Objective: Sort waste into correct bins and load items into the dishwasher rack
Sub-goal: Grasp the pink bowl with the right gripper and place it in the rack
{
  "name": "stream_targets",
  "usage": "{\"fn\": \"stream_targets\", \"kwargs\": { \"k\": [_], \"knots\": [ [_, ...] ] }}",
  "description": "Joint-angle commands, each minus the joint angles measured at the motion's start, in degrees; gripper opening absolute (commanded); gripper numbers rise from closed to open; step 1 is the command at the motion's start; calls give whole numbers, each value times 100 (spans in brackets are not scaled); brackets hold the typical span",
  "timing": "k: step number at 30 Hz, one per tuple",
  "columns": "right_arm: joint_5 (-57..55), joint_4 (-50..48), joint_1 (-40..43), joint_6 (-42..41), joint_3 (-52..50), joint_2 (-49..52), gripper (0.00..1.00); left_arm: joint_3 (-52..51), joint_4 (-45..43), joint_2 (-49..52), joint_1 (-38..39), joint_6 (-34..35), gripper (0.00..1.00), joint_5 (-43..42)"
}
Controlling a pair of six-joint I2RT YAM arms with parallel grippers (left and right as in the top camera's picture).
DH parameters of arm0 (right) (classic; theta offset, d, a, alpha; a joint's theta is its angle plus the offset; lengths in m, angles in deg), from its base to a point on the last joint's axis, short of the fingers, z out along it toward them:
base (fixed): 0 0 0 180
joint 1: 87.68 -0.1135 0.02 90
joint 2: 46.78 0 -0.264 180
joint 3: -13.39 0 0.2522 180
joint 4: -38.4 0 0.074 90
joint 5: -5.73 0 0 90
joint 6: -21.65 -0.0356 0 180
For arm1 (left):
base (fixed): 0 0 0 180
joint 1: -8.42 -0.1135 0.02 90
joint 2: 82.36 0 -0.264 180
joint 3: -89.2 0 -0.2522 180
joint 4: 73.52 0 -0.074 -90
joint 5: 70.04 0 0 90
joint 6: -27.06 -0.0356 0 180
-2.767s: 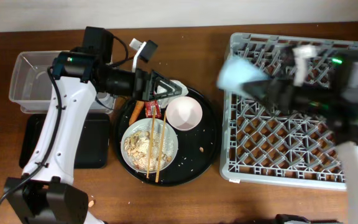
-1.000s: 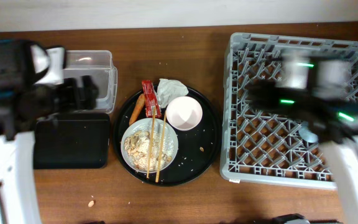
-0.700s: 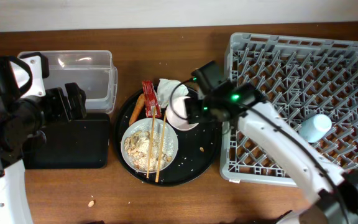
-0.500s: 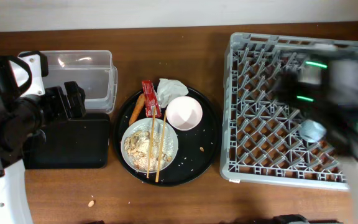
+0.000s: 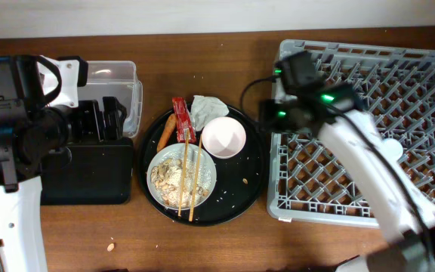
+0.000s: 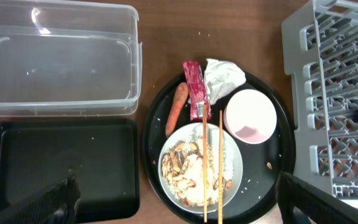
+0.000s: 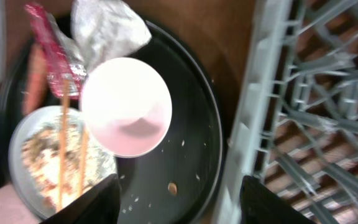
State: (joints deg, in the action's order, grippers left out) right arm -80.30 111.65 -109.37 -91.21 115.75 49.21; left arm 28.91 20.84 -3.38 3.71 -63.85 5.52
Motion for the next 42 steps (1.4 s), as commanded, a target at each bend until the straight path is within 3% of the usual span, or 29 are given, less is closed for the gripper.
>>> {"fn": "stream_targets", "kwargs": {
  "k": [1, 9, 11, 12, 14, 17, 19, 21, 23, 29, 32, 34, 42],
  "knots": [
    [-94, -380, -81, -164, -31, 568, 56, 26, 4, -11, 7, -133, 99, -79],
    [743, -640, -479, -164, -31, 2002, 46, 26, 7, -13, 7, -133, 99, -79],
    [481, -627, -568, -345, -31, 2194, 38, 26, 7, -13, 7, -133, 99, -79],
    [284, -621, -557, -450, -31, 2221, 25, 26, 7, -13, 7, -133, 99, -79],
    [249, -592, -479, -444, -22, 2103, 12, 26, 7, -13, 7, -133, 99, -79],
    [-284, -479, -203, -442, 26, 1567, 4, 26, 7, -13, 7, -133, 99, -79],
    [-678, -356, 44, -437, 35, 881, 4, 26, 7, -13, 7, -133, 99, -79],
    [-833, -452, 232, 282, 37, -186, 4, 26, 7, -13, 7, -133, 99, -79],
    [-931, -457, 216, 527, 37, -643, 4, 26, 7, -13, 7, -133, 99, -79],
    [-4308, 297, 807, -39, 35, -1694, 4, 26, 7, -13, 7, -133, 99, -79],
    [-6279, 623, 1438, -37, 35, -1637, 4, 26, 7, -13, 7, -133, 99, -79],
    [-6878, 588, 1716, -17, 35, -1510, 4, 26, 7, -13, 7, -133, 99, -79],
    [-6981, -72, 1893, 662, 35, 120, 4, 26, 7, -13, 7, -133, 99, -79]
  ]
}}
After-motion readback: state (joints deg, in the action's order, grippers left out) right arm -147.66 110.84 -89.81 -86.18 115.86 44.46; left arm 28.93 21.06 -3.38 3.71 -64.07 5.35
